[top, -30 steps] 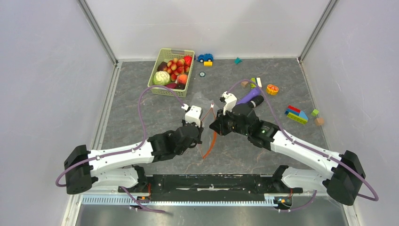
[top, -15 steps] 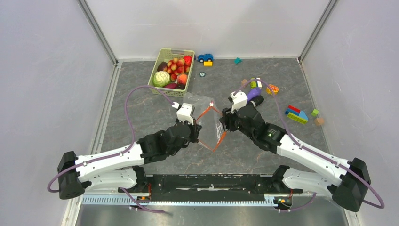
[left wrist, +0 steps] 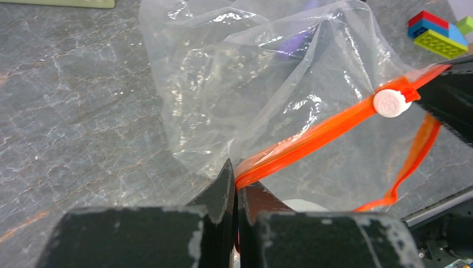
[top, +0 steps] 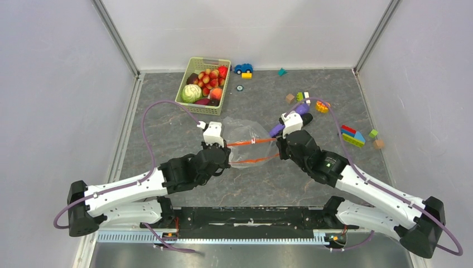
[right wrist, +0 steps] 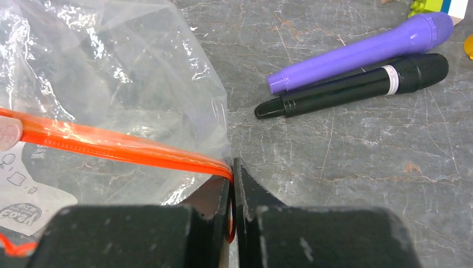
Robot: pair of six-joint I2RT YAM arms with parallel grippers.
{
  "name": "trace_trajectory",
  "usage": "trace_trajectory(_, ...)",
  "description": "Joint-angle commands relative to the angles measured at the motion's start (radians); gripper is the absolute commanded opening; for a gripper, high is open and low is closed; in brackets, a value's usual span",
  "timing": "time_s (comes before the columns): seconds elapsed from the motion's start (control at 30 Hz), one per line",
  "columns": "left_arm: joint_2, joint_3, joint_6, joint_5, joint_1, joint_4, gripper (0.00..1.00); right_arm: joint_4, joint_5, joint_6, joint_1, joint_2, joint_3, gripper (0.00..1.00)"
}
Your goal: Place the food in the zip-top bag and seal the zipper
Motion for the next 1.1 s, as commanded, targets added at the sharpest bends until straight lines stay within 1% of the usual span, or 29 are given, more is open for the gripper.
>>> trace_trajectory(0.0,-0.049,0.026,-0.048,-0.151,0.016,-0.135,0.03,-0.206,0.164,0.019,-0.020,-0.003,0.067,0.06)
trace_trajectory(0.1,-0.046,0.024,-0.049,-0.143,0.036,-0.153,0.09,-0.253,0.148,0.024,-0.021,-0.004,0.084,0.05)
trace_trajectory(0.13,-0.043,0.023,-0.044,-0.126,0.039,-0.143,0.10,-0.251,0.120,0.015,-0.021,-0.003,0.089,0.01)
trace_trajectory(0.17,-0.039,0.017,-0.025,-0.085,0.040,-0.107,0.11,-0.241,0.086,0.007,-0.021,-0.003,0.094,0.00)
trace_trajectory(0.23,-0.024,-0.005,0.050,0.050,0.039,0.024,0.14,-0.207,-0.008,-0.008,-0.021,-0.005,0.103,0.00)
trace_trajectory(0.3,0.010,-0.023,0.104,0.222,0.040,0.187,0.14,-0.162,-0.089,-0.016,-0.021,-0.013,0.107,0.00)
trace_trajectory(0.33,0.031,-0.024,0.117,0.306,0.039,0.242,0.14,-0.143,-0.128,-0.019,-0.021,-0.016,0.113,0.00)
trace_trajectory(0.37,0.063,-0.016,0.126,0.380,0.039,0.296,0.16,-0.131,-0.153,-0.021,-0.021,-0.019,0.121,0.00)
trace_trajectory(0.4,0.091,-0.003,0.137,0.438,0.039,0.333,0.20,-0.126,-0.178,-0.023,-0.021,-0.022,0.127,0.00)
trace_trajectory(0.43,0.126,0.016,0.145,0.485,0.039,0.357,0.30,-0.127,-0.188,-0.026,-0.021,-0.026,0.132,0.00)
trace_trajectory(0.5,0.182,0.069,0.160,0.558,0.039,0.362,0.58,-0.147,-0.159,-0.025,-0.021,-0.035,0.146,0.00)
trace_trajectory(0.53,0.205,0.092,0.169,0.576,0.040,0.361,0.82,-0.179,-0.131,-0.017,-0.020,-0.035,0.163,0.00)
trace_trajectory(0.57,0.219,0.110,0.170,0.580,0.040,0.361,0.98,-0.210,-0.102,-0.006,-0.021,-0.034,0.180,0.00)
trace_trajectory(0.6,0.227,0.125,0.176,0.590,0.040,0.362,1.00,-0.246,-0.069,0.002,-0.020,-0.033,0.200,0.00)
trace_trajectory(0.7,0.212,0.144,0.206,0.604,0.040,0.361,1.00,-0.350,0.040,0.033,-0.021,-0.028,0.253,0.00)
trace_trajectory(0.77,0.182,0.150,0.222,0.586,0.041,0.345,1.00,-0.436,0.126,0.054,-0.021,-0.015,0.299,0.00)
trace_trajectory(0.9,0.078,0.133,0.248,0.470,0.046,0.277,1.00,-0.573,0.305,0.107,-0.020,0.014,0.390,0.00)
trace_trajectory(1.0,0.005,0.114,0.232,0.384,0.067,0.230,1.00,-0.628,0.356,0.116,-0.023,0.028,0.426,0.00)
trace_trajectory(1.07,-0.030,0.104,0.202,0.318,0.106,0.181,1.00,-0.657,0.392,0.124,-0.023,0.043,0.440,0.00)
